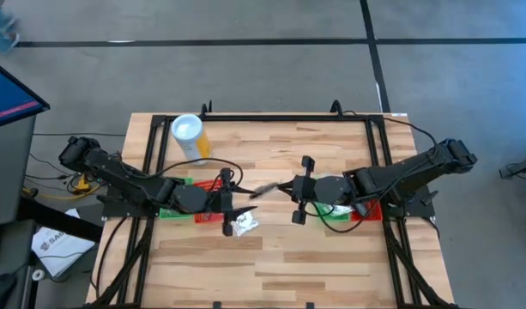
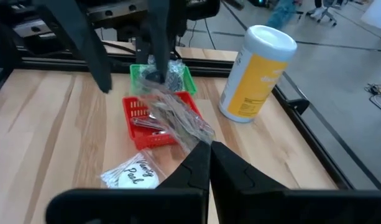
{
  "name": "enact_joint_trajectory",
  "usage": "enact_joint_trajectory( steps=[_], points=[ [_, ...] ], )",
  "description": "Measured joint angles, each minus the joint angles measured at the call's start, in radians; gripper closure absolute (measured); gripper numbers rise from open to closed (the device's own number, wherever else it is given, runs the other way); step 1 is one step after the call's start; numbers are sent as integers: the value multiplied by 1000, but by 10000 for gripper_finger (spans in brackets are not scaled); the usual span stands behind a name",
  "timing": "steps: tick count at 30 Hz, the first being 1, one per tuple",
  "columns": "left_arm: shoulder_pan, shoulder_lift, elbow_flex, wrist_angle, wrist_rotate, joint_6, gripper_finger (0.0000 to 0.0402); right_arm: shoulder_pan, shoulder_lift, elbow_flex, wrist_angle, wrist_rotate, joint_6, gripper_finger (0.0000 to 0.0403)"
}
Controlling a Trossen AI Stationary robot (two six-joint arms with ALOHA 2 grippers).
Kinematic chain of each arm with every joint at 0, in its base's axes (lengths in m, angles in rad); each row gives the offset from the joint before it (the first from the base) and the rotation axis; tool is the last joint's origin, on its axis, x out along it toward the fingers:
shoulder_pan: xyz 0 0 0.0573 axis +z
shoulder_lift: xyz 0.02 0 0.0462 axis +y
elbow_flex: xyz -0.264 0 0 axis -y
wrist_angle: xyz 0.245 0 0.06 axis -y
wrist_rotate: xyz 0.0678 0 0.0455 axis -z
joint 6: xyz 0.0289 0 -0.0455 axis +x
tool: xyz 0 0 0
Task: Pick & Place Travel size toiletries
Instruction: Put the black hair brush into the left green bin
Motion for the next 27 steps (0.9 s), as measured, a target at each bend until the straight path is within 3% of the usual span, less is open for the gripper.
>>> enact_joint_trajectory(
  steps=[27],
  points=[
    [95,54,1,-23,-10,4,224,-12,0,0,44,-12,-37,403]
  ],
)
